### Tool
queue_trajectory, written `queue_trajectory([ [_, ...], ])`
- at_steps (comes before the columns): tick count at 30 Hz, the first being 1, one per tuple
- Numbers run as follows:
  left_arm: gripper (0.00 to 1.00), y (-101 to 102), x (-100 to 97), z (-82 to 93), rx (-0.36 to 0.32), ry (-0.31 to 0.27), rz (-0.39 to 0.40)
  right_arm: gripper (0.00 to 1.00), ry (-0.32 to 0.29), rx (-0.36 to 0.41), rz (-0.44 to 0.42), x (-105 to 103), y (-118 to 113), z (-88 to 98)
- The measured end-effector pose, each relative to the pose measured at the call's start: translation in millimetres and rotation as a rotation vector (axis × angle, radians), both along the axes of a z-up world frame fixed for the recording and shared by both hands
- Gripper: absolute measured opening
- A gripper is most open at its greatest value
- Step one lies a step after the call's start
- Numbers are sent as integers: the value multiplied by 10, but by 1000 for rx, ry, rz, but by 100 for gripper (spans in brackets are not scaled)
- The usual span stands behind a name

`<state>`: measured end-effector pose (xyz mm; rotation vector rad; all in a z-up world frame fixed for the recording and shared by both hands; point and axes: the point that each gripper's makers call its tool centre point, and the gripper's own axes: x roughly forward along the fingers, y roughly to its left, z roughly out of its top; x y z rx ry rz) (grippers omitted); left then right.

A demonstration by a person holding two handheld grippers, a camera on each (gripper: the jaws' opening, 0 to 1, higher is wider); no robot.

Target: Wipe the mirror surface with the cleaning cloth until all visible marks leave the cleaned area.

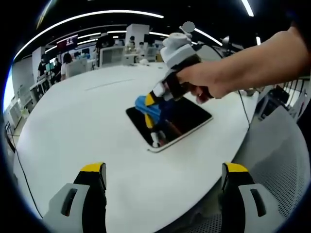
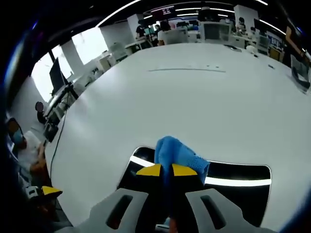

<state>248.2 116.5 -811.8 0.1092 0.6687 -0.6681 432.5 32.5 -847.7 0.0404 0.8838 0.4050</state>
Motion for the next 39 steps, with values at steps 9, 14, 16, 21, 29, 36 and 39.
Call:
queue_trajectory([
  [9, 100, 6, 1, -6, 0, 4, 5, 1, 0, 18, 43, 14, 169, -3],
  [14, 100, 3, -1, -14, 2, 6, 2, 2, -4, 16, 58, 9, 201, 4],
  [16, 99, 4, -3, -17, 3, 7, 2, 2, -8, 15, 64, 14, 224, 1],
  [21, 99, 4, -6, -23, 6, 9, 0, 2, -15, 14, 79, 6, 268, 9],
  [29, 99, 4, -8, -25, 9, 10, -1, 2, -23, 4, 129, 13, 328, 9],
  [36, 99, 9, -11, -28, 11, 11, -1, 2, -28, 5, 170, 28, 391, 2],
  [39, 99, 13, -9, -30, 12, 11, 1, 2, -21, 10, 168, 30, 386, -5],
])
